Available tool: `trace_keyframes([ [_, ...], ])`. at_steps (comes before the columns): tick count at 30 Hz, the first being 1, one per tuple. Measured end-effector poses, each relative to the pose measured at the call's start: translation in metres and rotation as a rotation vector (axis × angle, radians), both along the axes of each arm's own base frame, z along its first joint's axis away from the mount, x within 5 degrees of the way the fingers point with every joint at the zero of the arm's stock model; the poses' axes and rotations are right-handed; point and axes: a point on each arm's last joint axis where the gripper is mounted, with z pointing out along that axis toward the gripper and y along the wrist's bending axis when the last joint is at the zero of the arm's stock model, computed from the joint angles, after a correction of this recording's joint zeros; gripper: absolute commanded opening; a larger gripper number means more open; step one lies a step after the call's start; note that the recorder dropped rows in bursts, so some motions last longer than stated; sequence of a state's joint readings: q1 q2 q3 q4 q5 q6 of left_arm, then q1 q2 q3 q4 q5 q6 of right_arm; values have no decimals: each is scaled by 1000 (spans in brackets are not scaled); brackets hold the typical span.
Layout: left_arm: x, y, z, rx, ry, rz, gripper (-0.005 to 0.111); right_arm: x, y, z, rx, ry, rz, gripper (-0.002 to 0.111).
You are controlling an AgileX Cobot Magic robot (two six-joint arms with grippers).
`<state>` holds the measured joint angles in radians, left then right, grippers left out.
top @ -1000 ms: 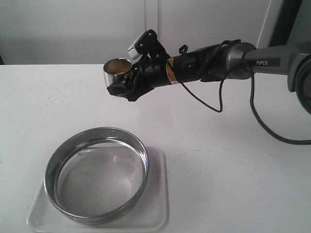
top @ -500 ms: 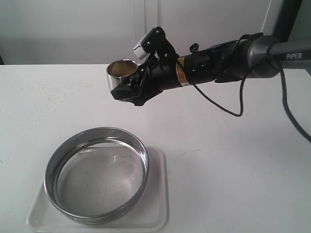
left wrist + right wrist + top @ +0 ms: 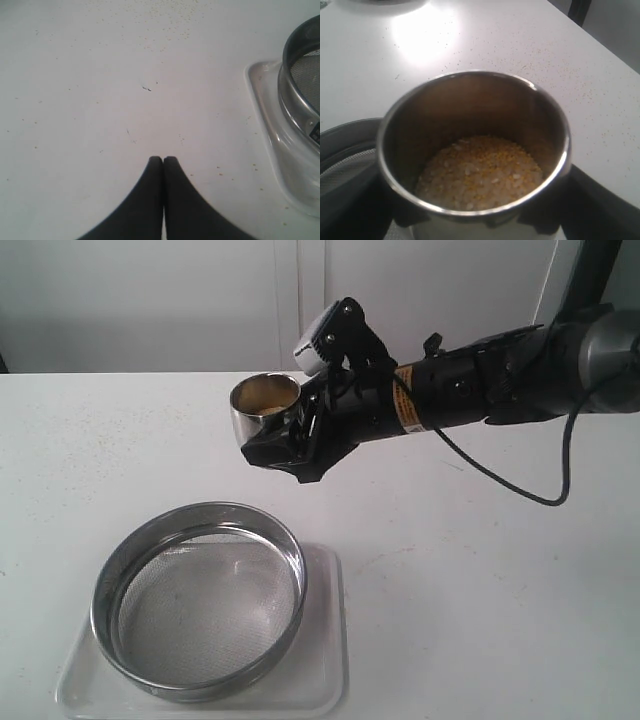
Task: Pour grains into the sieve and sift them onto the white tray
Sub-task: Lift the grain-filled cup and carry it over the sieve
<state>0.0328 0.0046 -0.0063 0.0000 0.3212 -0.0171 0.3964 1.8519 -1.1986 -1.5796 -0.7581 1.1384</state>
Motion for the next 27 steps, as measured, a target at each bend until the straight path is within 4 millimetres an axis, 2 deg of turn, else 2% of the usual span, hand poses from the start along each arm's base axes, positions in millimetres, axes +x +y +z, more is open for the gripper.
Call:
trace_keyframes([
  [10,0,0,0,0,0,0,0,-29,-13,6,-11,8,0,0],
  [27,0,0,0,0,0,0,0,-62,-27,13,-17,9,3,0],
])
